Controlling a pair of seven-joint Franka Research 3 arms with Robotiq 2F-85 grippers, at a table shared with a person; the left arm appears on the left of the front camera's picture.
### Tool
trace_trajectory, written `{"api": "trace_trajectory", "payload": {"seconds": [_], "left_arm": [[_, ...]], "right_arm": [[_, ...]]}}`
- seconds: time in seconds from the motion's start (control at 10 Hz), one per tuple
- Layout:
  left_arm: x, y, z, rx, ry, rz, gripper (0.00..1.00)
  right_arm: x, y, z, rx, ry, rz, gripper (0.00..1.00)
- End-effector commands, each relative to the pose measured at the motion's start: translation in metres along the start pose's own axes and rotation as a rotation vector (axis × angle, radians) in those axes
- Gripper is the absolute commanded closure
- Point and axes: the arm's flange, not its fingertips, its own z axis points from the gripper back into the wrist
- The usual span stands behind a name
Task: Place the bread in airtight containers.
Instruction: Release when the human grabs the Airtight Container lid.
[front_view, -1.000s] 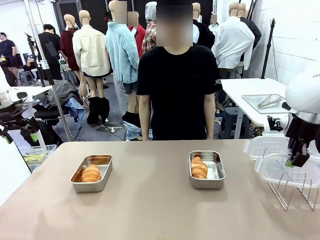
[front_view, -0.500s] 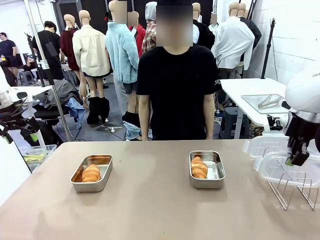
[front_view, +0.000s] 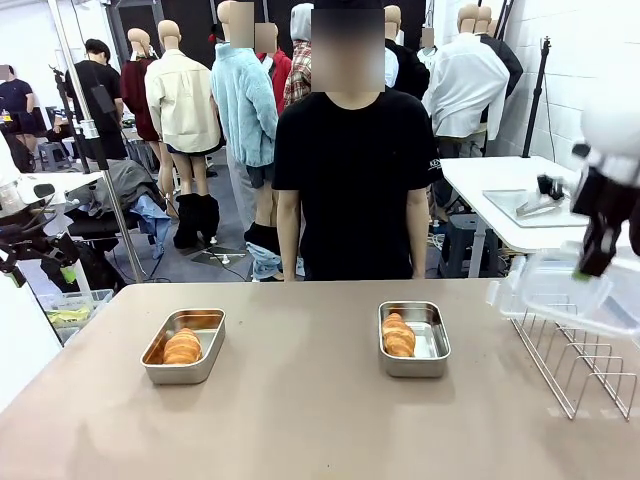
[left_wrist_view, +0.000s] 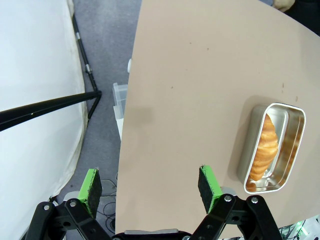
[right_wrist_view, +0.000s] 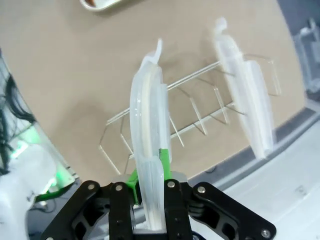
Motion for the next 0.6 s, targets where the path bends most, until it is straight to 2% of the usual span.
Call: {"api": "trace_trajectory", "payload": {"seconds": [0.0, 0.2, 0.4, 0.5], "left_arm": [[-0.001, 0.001, 0.001, 0.002, 0.003, 0.003, 0.0], [-0.001, 0.001, 0.001, 0.002, 0.003, 0.003, 0.0], [-0.001, 0.001, 0.001, 0.002, 0.003, 0.003, 0.0], [-0.001, 0.001, 0.001, 0.002, 0.003, 0.003, 0.0]], "right_arm": [[0.035, -0.021, 0.045, 0.07, -0.034, -0.169, 1.0], [0.064, -0.063, 0.069, 0.189, -0.121, -0.417, 1.0], [0.084, -0.114, 0.074, 0.252, -0.255, -0.646, 1.0], [0.092, -0.135, 0.068, 0.247, -0.277, -0.804, 1.0]]}}
